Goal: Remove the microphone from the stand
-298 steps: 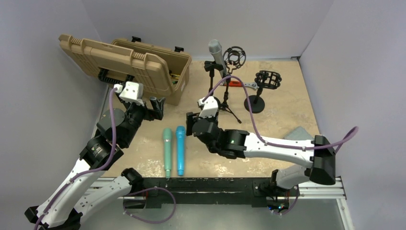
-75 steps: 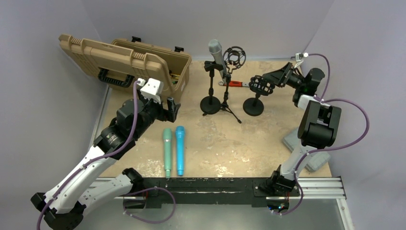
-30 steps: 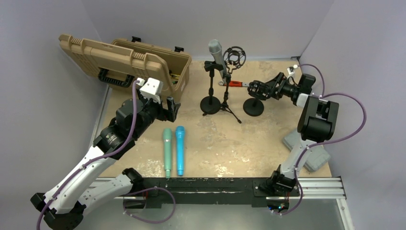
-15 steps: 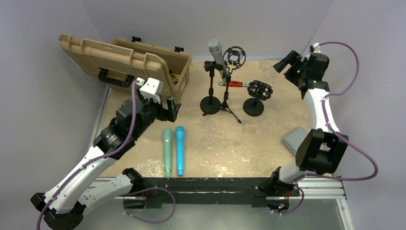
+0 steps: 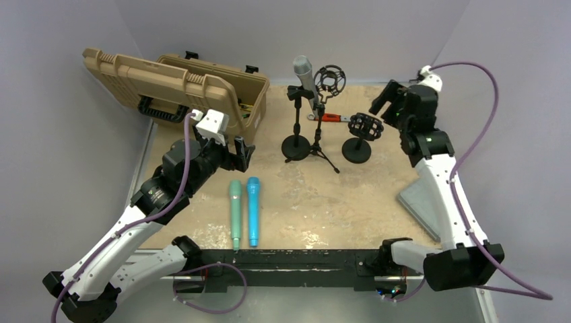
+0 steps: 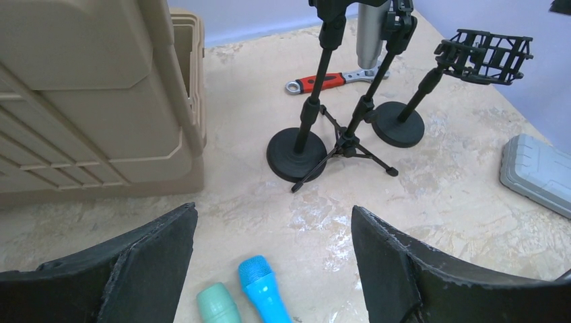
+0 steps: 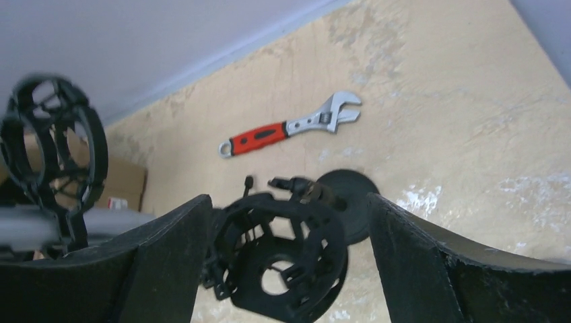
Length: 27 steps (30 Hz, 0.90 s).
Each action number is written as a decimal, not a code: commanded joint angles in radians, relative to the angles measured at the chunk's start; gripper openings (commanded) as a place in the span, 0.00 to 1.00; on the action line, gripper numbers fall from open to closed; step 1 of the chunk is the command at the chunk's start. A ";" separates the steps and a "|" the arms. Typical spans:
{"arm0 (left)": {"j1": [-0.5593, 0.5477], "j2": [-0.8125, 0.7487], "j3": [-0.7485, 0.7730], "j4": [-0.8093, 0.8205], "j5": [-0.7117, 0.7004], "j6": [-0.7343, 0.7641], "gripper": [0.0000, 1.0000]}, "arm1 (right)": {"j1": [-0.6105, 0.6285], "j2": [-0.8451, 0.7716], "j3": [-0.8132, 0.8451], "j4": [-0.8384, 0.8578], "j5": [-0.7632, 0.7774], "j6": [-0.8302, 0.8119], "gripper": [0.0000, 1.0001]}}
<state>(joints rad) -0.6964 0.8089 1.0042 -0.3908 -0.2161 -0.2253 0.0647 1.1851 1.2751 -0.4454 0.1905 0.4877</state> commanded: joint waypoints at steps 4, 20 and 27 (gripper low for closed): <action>-0.005 -0.007 0.045 0.001 0.006 -0.009 0.82 | 0.216 0.022 -0.024 -0.099 0.313 -0.019 0.79; -0.005 0.007 0.046 0.000 -0.006 -0.003 0.82 | 0.309 0.045 -0.055 -0.116 0.551 -0.030 0.57; -0.005 0.010 0.046 -0.002 -0.007 -0.002 0.82 | 0.309 0.077 -0.101 -0.088 0.539 0.007 0.47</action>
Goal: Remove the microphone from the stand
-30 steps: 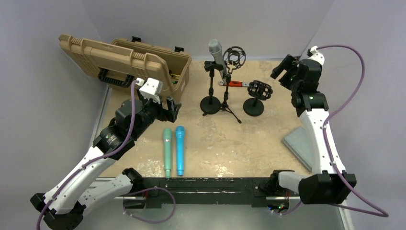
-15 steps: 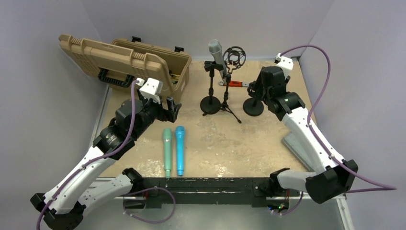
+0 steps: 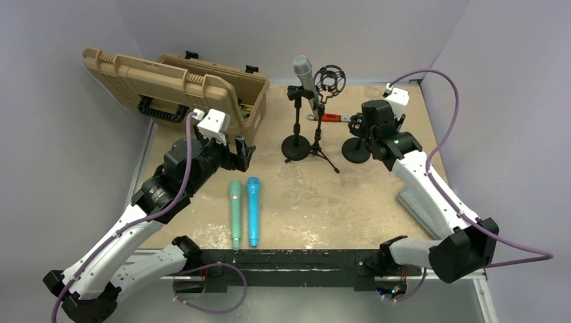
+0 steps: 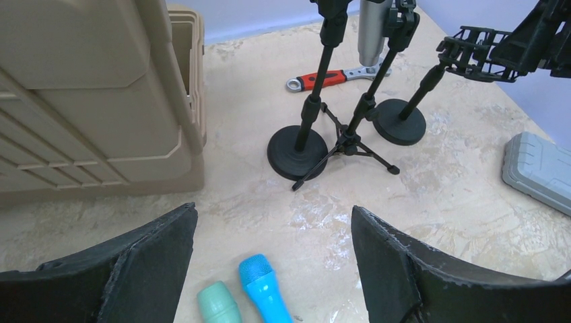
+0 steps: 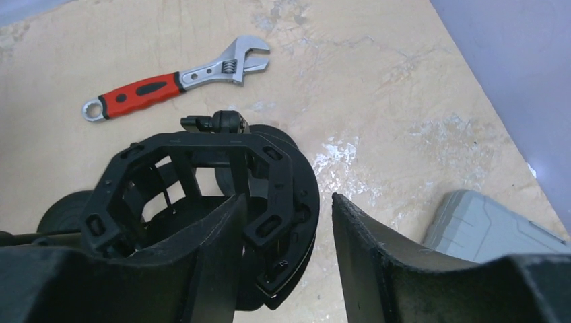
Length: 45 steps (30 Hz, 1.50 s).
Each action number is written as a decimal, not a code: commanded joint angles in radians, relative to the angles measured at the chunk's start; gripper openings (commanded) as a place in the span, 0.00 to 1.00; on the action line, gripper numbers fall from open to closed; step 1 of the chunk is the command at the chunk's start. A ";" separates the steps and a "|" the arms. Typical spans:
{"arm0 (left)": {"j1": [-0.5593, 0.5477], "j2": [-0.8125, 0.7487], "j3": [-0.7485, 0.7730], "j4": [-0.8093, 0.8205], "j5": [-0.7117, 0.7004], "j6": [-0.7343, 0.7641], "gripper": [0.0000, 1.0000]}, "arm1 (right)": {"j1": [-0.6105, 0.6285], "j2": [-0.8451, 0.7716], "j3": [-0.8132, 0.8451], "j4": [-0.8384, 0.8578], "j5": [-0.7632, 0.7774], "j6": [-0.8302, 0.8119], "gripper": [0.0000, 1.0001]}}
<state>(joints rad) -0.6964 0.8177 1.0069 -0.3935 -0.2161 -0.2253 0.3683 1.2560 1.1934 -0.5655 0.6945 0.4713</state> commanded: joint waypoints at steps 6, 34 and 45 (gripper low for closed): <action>-0.005 0.000 0.044 0.004 -0.006 -0.002 0.82 | 0.005 0.006 -0.021 0.053 0.100 0.032 0.22; -0.012 0.014 0.042 0.003 0.007 -0.014 0.82 | -0.432 0.176 0.080 0.327 -0.021 -0.056 0.00; -0.012 0.029 0.046 0.001 0.020 -0.017 0.82 | -0.432 0.109 0.065 0.330 -0.226 -0.130 0.64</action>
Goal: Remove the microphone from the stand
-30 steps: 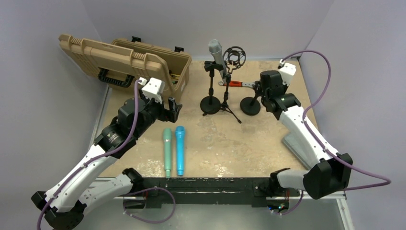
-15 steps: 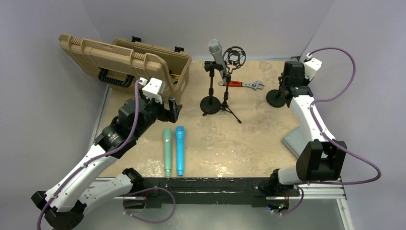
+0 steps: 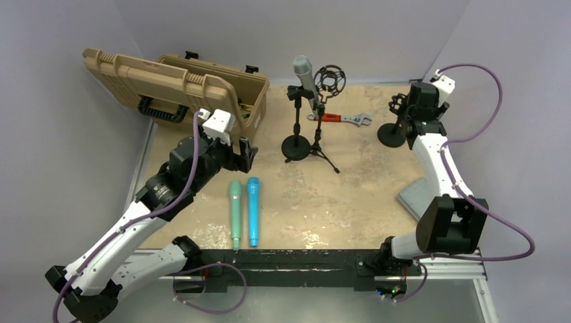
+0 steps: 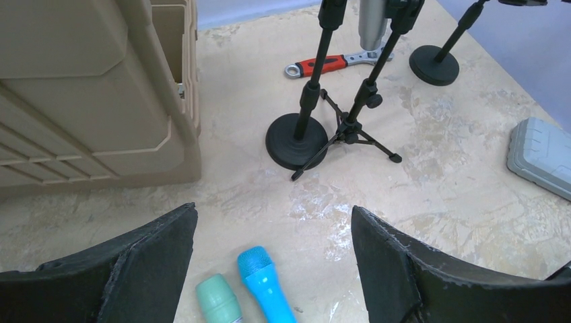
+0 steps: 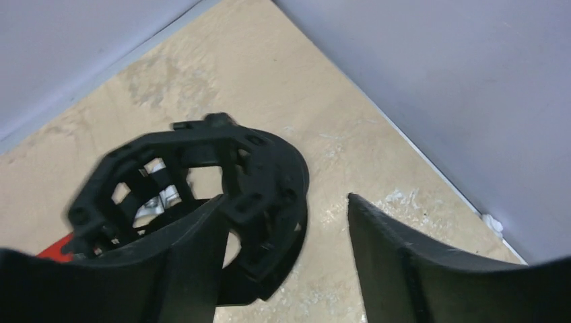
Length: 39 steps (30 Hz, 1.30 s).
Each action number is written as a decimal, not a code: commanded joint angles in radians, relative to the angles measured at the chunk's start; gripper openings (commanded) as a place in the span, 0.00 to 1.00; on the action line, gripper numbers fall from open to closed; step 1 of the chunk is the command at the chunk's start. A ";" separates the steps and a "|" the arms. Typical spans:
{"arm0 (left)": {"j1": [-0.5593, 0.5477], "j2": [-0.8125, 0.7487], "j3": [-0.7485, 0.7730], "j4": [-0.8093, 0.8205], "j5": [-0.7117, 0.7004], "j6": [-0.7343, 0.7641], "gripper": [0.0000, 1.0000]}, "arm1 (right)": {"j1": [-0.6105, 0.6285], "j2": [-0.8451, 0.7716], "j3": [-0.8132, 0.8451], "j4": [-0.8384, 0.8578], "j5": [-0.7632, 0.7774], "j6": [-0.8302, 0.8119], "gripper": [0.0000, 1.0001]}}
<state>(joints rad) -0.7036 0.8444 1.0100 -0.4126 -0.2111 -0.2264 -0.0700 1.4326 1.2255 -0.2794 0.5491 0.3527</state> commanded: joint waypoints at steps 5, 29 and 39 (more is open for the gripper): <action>-0.006 0.001 0.044 0.018 0.015 -0.016 0.82 | 0.006 -0.115 0.036 0.018 -0.139 -0.019 0.78; -0.007 -0.034 0.042 0.018 -0.001 -0.010 0.82 | 0.023 -0.354 0.076 0.022 -0.744 0.010 0.99; -0.005 -0.029 0.047 0.014 0.002 -0.008 0.82 | 0.334 -0.240 0.058 0.143 -0.686 0.059 0.92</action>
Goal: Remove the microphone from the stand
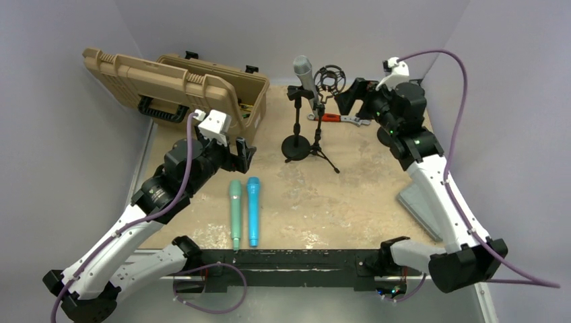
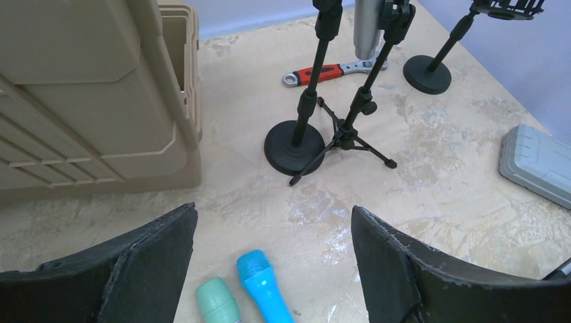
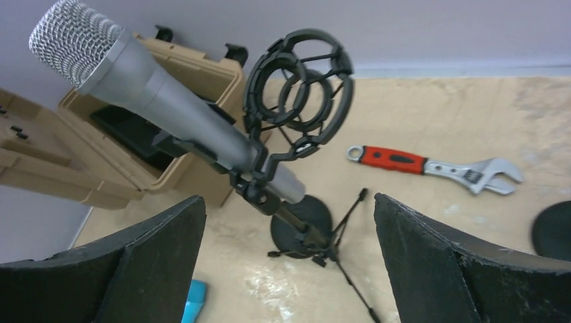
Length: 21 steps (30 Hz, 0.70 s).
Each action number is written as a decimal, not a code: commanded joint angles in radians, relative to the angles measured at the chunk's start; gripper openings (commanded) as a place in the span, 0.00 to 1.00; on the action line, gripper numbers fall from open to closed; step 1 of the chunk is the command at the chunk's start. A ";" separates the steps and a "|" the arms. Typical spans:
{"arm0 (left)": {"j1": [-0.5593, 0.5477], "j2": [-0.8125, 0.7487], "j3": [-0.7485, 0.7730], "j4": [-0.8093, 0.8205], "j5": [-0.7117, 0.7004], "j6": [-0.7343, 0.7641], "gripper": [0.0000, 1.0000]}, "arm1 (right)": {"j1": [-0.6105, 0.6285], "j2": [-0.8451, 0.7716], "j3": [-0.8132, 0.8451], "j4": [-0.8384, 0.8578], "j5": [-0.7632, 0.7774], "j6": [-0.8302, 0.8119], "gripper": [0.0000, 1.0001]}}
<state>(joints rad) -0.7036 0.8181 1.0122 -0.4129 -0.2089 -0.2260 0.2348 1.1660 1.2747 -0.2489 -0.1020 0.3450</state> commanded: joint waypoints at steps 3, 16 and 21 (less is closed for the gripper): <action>-0.006 -0.004 0.043 0.017 -0.007 -0.004 0.82 | 0.031 0.026 -0.060 0.239 -0.053 0.180 0.89; -0.006 -0.003 0.046 0.016 0.007 -0.006 0.82 | 0.029 0.130 -0.141 0.482 -0.066 0.474 0.76; -0.006 -0.004 0.047 0.016 0.010 -0.007 0.82 | 0.031 0.165 -0.108 0.431 0.015 0.508 0.75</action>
<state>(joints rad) -0.7036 0.8188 1.0134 -0.4129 -0.2085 -0.2256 0.2665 1.3239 1.1275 0.1467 -0.1535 0.7837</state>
